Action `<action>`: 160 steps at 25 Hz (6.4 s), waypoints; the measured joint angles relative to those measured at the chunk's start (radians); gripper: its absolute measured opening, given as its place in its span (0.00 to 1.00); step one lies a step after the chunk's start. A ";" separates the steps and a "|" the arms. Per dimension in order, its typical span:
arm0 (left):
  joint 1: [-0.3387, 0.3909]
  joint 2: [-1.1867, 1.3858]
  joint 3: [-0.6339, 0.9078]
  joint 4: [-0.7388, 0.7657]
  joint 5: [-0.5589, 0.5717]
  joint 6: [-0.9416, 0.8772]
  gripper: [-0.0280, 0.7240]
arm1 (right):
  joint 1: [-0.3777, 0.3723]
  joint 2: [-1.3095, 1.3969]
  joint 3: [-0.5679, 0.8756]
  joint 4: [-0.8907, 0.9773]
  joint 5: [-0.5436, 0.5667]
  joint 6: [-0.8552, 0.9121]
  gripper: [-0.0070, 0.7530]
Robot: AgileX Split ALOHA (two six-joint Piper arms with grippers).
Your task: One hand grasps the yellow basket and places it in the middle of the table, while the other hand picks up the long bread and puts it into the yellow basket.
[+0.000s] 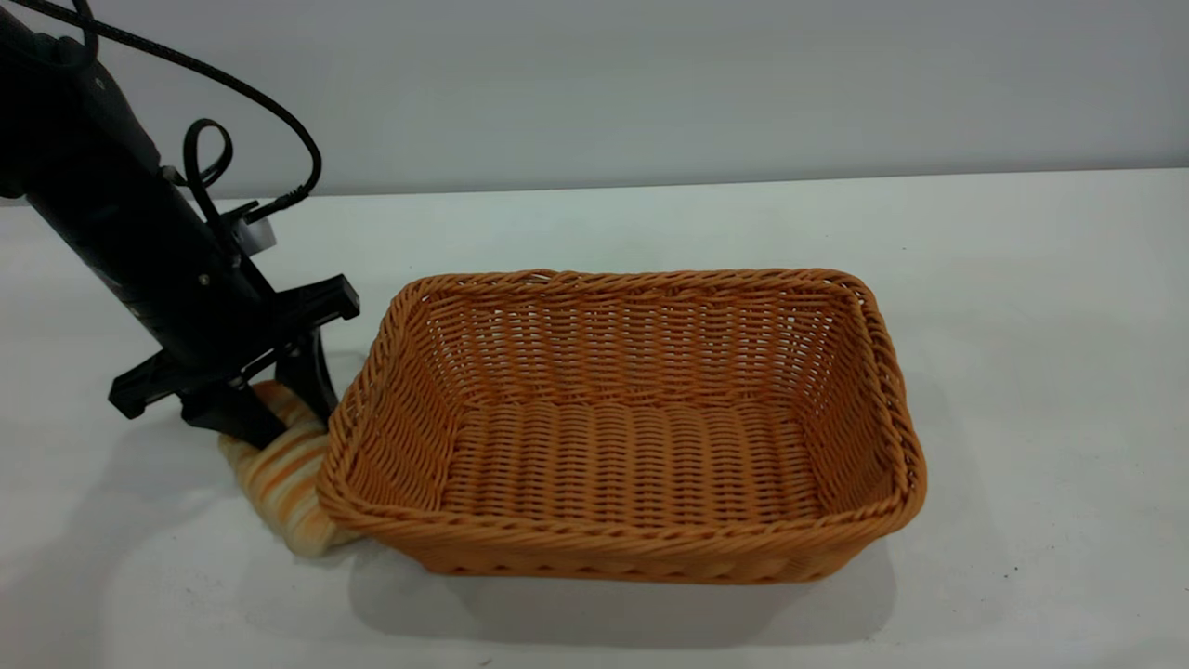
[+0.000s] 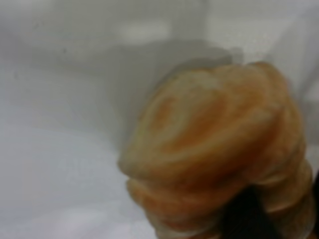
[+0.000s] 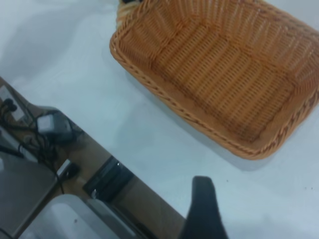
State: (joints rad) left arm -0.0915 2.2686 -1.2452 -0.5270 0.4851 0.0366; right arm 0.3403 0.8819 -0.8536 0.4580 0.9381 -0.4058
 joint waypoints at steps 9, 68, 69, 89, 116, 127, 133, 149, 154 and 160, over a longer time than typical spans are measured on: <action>-0.002 -0.061 0.005 0.132 0.093 -0.002 0.11 | 0.000 -0.028 0.000 -0.004 0.005 0.000 0.78; -0.227 -0.794 0.042 0.176 0.210 0.382 0.79 | 0.000 -0.391 0.012 -0.266 0.254 0.183 0.78; -0.221 -0.830 0.057 0.176 0.216 0.382 0.79 | 0.000 -0.411 0.026 -0.277 0.253 0.198 0.78; -0.218 -1.492 0.462 0.323 0.372 0.213 0.79 | 0.000 -0.731 0.373 -0.413 0.177 0.323 0.78; -0.218 -2.104 0.756 0.478 0.639 0.041 0.79 | 0.000 -0.792 0.374 -0.414 0.178 0.330 0.78; -0.218 -2.155 0.757 0.509 0.642 0.035 0.79 | 0.000 -0.792 0.374 -0.413 0.178 0.330 0.78; -0.218 -2.155 0.757 0.509 0.642 0.035 0.79 | 0.000 -0.792 0.374 -0.413 0.178 0.330 0.78; -0.076 -2.231 0.757 0.509 0.643 0.037 0.79 | -0.211 -0.792 0.374 -0.412 0.178 0.330 0.78; -0.005 -2.287 0.757 0.508 0.646 0.037 0.79 | -0.339 -0.792 0.374 -0.412 0.178 0.330 0.78; 0.011 -2.288 0.757 0.506 0.649 0.039 0.79 | -0.373 -0.792 0.374 -0.412 0.178 0.330 0.78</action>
State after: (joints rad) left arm -0.0804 -0.0195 -0.4880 -0.0210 1.1338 0.0755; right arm -0.0327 0.0897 -0.4797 0.0463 1.1163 -0.0757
